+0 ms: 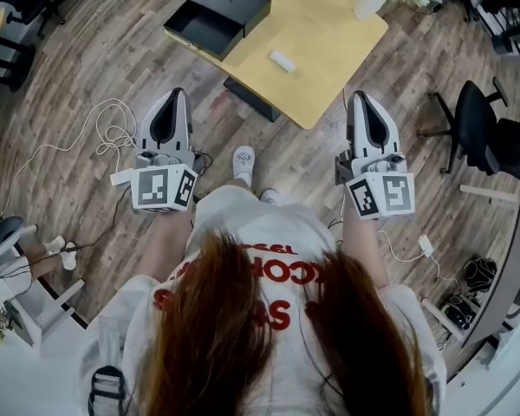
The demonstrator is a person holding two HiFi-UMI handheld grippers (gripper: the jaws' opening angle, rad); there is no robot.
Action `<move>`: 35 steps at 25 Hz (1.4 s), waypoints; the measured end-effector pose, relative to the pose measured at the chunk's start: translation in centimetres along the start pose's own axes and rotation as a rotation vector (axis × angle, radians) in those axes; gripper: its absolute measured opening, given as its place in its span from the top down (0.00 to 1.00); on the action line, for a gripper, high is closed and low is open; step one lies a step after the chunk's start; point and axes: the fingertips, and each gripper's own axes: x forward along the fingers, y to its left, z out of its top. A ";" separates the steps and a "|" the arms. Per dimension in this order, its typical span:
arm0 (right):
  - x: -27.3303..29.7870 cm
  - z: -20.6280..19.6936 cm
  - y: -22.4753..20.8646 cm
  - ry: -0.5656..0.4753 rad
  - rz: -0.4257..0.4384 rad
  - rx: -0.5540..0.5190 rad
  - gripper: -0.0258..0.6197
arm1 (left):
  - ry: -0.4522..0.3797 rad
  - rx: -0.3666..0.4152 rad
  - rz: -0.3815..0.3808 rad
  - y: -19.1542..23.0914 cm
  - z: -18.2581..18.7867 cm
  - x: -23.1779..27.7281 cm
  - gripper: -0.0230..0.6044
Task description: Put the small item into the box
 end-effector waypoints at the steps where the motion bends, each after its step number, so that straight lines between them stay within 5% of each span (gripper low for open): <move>1: 1.1 0.3 -0.2 -0.008 -0.005 -0.005 0.95 | -0.012 0.000 -0.011 0.6 0.3 1.1 0.95; 8: 7.6 1.5 -0.4 -0.043 -0.060 -0.023 0.95 | -0.044 -0.003 -0.089 4.8 1.2 8.0 0.95; 17: 11.1 -1.5 -1.6 0.045 -0.093 0.000 0.95 | 0.015 -0.041 -0.128 6.3 -1.4 12.9 0.95; 35: 19.1 -0.7 -8.2 0.036 0.067 0.020 0.95 | -0.005 -0.027 -0.028 4.1 -0.5 21.2 0.95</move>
